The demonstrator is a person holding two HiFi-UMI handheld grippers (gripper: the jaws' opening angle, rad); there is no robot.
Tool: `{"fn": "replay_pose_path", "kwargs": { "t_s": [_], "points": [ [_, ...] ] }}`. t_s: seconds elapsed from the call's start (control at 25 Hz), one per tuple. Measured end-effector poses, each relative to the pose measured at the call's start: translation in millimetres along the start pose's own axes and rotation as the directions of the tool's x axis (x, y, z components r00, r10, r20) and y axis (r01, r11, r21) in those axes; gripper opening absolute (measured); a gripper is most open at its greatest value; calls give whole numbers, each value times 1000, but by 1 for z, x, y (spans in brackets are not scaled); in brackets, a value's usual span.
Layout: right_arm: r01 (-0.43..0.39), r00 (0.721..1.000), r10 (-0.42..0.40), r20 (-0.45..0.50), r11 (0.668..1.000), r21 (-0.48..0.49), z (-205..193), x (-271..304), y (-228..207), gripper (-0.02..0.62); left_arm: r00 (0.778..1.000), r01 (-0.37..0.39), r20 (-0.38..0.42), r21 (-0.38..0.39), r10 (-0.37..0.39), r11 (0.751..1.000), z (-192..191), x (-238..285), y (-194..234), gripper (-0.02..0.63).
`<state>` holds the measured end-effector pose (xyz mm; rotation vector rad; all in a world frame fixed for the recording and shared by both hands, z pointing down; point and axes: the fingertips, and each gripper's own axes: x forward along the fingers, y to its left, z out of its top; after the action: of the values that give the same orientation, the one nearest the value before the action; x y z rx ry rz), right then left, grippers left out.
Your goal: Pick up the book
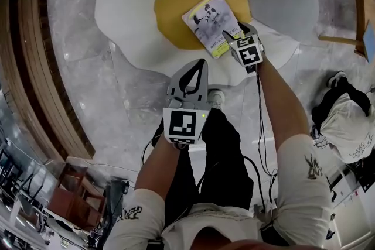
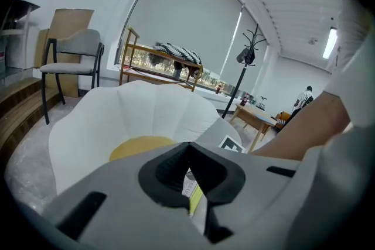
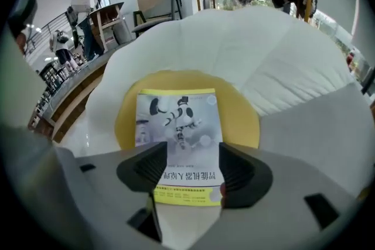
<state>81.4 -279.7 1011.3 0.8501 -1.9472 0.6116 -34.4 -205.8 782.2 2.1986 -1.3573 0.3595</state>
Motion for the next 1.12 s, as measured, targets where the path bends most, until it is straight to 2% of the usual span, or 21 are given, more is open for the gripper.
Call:
{"fn": "replay_pose_path", "kwargs": {
  "t_s": [0.28, 0.44, 0.76, 1.12],
  "points": [
    [-26, 996, 24, -88, 1000, -15, -33, 43, -35, 262, 1000, 16, 0, 25, -16, 1000, -16, 19, 7, 17],
    [-95, 991, 96, -95, 995, 16, -38, 56, -41, 261, 999, 33, 5, 29, -33, 999, -23, 31, 8, 18],
    [-194, 975, 193, -112, 981, 2, -42, 71, -37, 261, 997, 76, -23, -29, -77, 997, -46, 45, 1, 17],
    [-303, 933, 313, -179, 949, 80, -49, 67, -34, 258, 996, 84, -29, -34, -85, 996, -49, 52, -4, 17]
  ]
}}
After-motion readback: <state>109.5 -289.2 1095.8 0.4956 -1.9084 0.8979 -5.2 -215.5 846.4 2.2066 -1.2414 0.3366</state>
